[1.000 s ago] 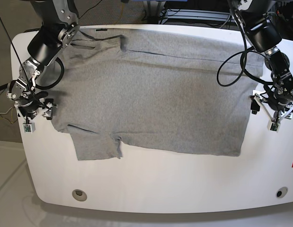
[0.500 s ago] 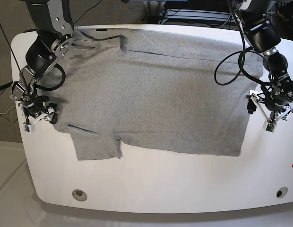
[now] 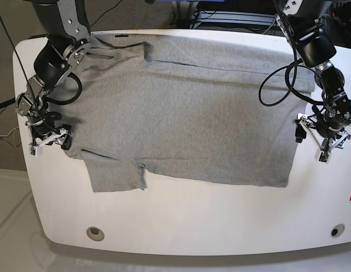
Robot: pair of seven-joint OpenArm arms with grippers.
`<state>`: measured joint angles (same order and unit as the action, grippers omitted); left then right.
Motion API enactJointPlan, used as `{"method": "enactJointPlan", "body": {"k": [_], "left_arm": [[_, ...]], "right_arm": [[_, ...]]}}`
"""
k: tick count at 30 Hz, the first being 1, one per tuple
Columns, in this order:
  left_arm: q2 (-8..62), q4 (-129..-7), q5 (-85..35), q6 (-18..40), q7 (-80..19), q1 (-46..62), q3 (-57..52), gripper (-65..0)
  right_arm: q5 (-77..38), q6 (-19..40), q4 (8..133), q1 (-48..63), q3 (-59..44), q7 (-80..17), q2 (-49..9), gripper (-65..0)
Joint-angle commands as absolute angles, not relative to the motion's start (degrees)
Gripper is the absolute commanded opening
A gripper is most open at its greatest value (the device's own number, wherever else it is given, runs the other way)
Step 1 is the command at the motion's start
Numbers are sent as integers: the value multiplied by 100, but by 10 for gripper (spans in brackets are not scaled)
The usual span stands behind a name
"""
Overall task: Fold the T-shirt properly
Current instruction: 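Release the folded edge and move both grippers toward the shirt's sides, then lower both grippers to the shirt's side edges near the hem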
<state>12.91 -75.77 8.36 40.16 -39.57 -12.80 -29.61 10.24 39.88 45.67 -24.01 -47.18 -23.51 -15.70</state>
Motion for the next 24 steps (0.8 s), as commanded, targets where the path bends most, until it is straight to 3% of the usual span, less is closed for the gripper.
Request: {"method": "enactJointPlan", "body": {"k": [1, 10, 24], "left_arm": [[1402, -7670, 760, 4000, -3820, -1543, -2914, -141], [1402, -7662, 760, 4000, -3811, -1745, -2624, -141], [1385, -7451, 760, 4000, -3503, -1824, -2431, -141]], "right_arm": [[1138, 4000, 4576, -2378, -4699, -2624, -1578, -254], [1191, 4000, 4734, -2255, -4690, -2826, -1358, -256], [1191, 4000, 5938, -1868, -4637, -3371, -901, -256]]}}
